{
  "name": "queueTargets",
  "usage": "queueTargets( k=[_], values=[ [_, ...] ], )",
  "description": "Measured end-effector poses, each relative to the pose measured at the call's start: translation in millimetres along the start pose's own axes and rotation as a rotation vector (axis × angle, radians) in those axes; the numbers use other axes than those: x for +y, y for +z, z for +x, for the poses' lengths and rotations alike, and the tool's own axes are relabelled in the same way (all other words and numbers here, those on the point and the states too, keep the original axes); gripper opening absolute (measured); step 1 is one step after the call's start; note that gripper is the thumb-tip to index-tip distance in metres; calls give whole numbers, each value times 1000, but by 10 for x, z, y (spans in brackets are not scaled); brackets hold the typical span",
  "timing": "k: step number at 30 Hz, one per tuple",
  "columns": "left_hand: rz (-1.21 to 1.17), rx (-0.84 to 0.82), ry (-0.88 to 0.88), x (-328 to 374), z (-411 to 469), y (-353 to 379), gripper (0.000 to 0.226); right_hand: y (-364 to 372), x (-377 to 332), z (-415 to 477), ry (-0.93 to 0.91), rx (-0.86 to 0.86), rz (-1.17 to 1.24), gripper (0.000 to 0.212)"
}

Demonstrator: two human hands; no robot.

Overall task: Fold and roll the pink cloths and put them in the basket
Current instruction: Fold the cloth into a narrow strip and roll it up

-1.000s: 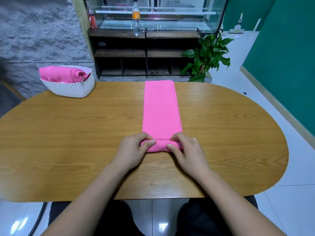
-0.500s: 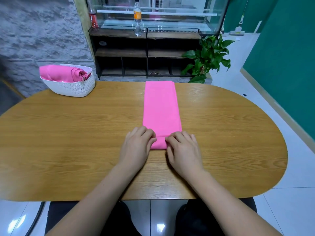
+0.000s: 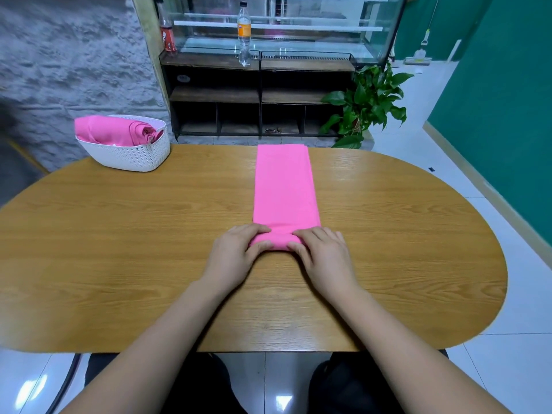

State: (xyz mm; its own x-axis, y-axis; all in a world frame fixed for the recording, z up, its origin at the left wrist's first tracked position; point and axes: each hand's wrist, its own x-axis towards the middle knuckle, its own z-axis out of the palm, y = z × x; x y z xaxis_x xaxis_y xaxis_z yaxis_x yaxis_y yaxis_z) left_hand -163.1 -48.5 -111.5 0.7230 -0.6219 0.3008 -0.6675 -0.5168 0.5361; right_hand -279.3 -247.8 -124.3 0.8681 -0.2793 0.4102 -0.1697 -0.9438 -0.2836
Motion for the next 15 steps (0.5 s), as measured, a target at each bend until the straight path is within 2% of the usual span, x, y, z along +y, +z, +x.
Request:
queueTargets(
  k=[8, 12, 15],
  values=[
    [-84, 119, -104, 96, 38, 107, 15, 4, -20, 125, 76, -46, 56, 38],
    [-79, 133, -115, 129, -98, 154, 12, -56, -13, -13, 71, -70, 133, 36],
    [-87, 127, -81, 99, -206, 192, 14, -97, -50, -184, 7, -49, 99, 31]
  ],
)
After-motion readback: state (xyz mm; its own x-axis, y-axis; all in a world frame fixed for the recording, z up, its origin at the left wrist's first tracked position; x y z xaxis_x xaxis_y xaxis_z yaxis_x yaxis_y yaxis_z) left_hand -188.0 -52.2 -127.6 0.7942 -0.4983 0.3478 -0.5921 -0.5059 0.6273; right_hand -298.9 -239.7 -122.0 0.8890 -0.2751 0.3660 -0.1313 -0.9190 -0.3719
